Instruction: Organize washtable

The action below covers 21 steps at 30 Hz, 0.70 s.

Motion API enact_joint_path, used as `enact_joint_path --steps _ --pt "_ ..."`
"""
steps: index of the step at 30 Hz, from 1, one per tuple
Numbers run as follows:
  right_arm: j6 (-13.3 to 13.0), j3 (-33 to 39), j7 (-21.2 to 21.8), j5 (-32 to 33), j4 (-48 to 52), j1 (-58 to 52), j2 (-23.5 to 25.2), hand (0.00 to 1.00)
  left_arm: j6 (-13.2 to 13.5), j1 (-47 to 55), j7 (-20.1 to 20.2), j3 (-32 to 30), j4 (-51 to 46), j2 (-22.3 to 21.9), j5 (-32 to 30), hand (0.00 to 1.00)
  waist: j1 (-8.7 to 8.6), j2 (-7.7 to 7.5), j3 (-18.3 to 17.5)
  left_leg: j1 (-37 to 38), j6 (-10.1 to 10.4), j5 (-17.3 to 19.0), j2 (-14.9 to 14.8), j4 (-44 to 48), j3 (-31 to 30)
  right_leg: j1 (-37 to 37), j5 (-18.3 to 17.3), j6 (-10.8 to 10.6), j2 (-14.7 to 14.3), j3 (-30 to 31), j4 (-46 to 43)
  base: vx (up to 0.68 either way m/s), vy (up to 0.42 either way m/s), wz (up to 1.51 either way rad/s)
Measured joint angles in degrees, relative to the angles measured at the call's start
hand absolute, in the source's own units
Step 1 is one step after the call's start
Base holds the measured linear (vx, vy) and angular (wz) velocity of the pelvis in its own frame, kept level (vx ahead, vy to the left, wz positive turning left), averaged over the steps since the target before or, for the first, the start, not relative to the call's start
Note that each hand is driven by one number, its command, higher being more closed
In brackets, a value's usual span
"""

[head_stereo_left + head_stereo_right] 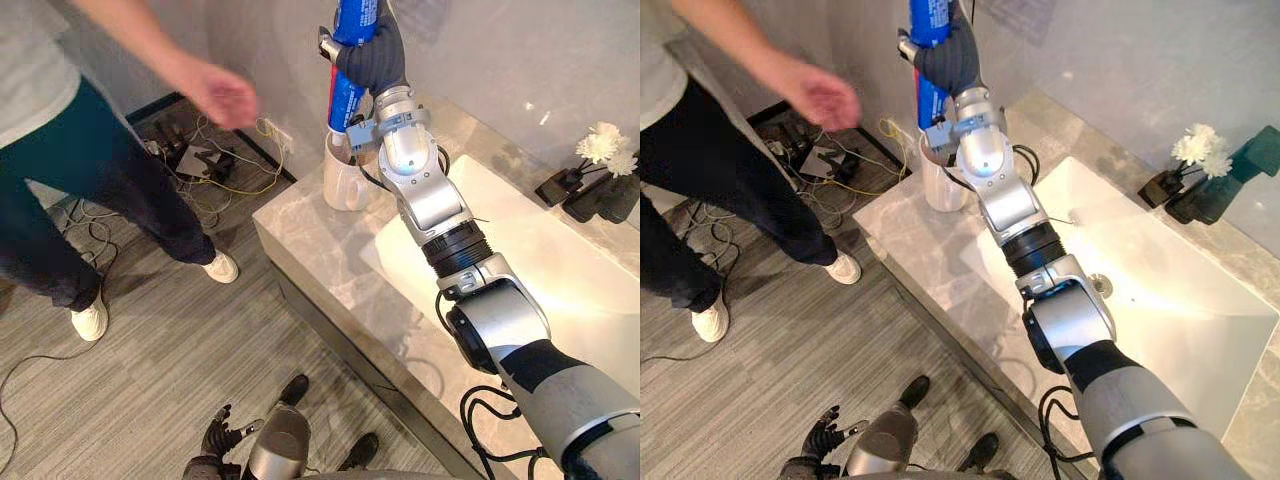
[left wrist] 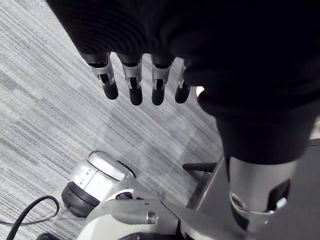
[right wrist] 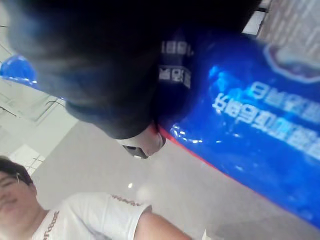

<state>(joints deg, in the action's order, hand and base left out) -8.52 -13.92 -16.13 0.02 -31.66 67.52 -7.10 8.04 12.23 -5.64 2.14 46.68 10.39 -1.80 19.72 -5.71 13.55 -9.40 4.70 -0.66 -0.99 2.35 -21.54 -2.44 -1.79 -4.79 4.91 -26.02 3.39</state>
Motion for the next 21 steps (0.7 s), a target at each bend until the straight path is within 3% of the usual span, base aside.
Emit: enact_joint_path --steps 21 --pt "0.2 -0.9 0.2 -1.3 -1.3 -5.6 0.0 1.0 0.0 0.1 -0.7 0.0 0.1 0.1 0.1 0.0 -0.21 -0.25 0.7 0.1 0.0 0.0 0.0 0.5 0.2 0.3 -0.5 0.1 0.2 0.5 -1.4 0.0 0.0 0.0"
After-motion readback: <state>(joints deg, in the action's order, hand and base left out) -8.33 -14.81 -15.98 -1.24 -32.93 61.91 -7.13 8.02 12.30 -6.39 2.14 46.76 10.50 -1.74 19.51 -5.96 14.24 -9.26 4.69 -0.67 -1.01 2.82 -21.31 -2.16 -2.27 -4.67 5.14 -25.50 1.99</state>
